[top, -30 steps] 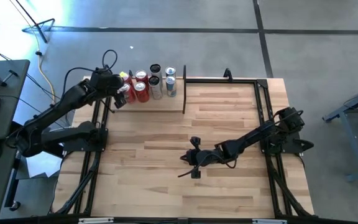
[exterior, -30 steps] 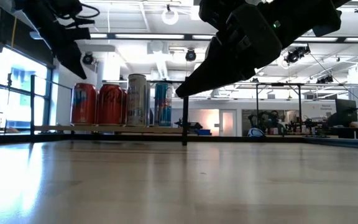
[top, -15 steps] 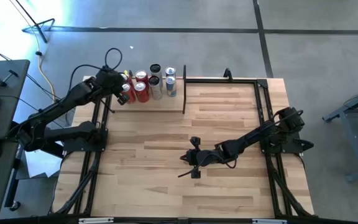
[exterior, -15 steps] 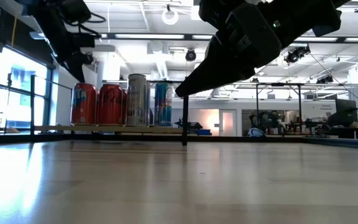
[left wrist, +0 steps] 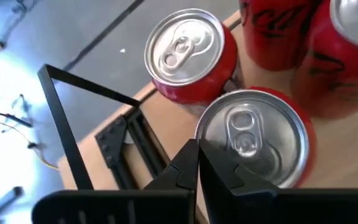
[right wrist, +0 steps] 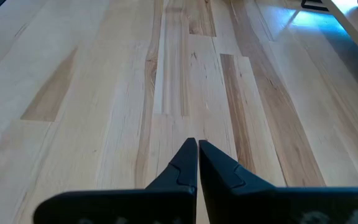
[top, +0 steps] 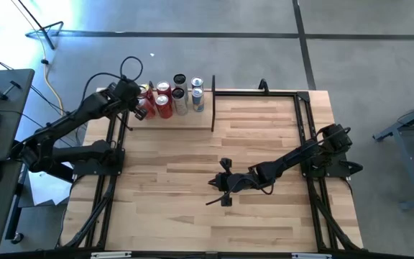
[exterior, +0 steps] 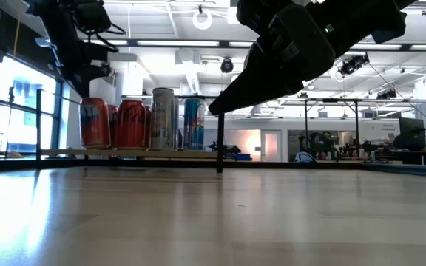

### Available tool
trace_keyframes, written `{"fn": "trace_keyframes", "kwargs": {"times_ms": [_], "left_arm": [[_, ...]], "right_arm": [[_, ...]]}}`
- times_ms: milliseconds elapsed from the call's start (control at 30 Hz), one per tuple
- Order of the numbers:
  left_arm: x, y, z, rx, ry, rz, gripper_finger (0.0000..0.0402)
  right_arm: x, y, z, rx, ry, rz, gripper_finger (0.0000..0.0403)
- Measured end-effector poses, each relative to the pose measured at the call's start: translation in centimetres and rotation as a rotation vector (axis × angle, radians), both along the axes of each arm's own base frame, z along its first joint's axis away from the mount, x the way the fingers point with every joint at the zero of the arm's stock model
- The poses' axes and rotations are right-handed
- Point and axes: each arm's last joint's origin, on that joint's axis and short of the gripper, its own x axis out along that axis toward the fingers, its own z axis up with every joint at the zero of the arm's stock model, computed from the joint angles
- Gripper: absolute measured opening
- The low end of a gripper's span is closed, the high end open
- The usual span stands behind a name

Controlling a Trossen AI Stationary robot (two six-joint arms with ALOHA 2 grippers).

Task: Place canned beverage on shelf
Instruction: Put the red soda can on the shelf aligned with the other red soda can, then return to Home Position

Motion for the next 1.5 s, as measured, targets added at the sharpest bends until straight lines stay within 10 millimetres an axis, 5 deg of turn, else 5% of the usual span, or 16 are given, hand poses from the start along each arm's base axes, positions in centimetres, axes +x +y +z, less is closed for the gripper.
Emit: {"fn": "trace_keyframes", "kwargs": {"times_ms": [333, 500, 700, 1100, 1333, 1500], "left_arm": [[0.2, -0.2, 2.7, 0.000, -0.132, 0.035, 0.0000], [0.2, -1.2, 3.9, -0.053, -0.263, -0.080, 0.0000], [0.4, -3.8, 2.7, -0.208, -0.231, -0.344, 0.0000], [1.7, -3.4, -0.3, -0.119, 0.017, -0.196, 0.0000], [1.9, -4.0, 0.8, -0.055, -0.106, -0.249, 0.0000], [1.9, -6.1, 1.0, 0.009, -0.339, -0.421, 0.0000]], "right_arm": [[0.0, 0.0, 0.0, 0.000, 0.000, 0.000, 0.0000], [0.0, 0.0, -0.1, -0.006, 0.008, 0.002, 0.0000], [-0.6, 0.4, -0.3, -0.061, 0.059, 0.042, 0.0000], [-1.4, 1.6, 0.2, -0.075, 0.064, 0.062, 0.0000], [-2.8, 2.0, 2.2, -0.124, 0.073, 0.118, 0.0000], [-5.0, 0.3, 2.6, -0.140, -0.012, 0.149, 0.0000]]}}
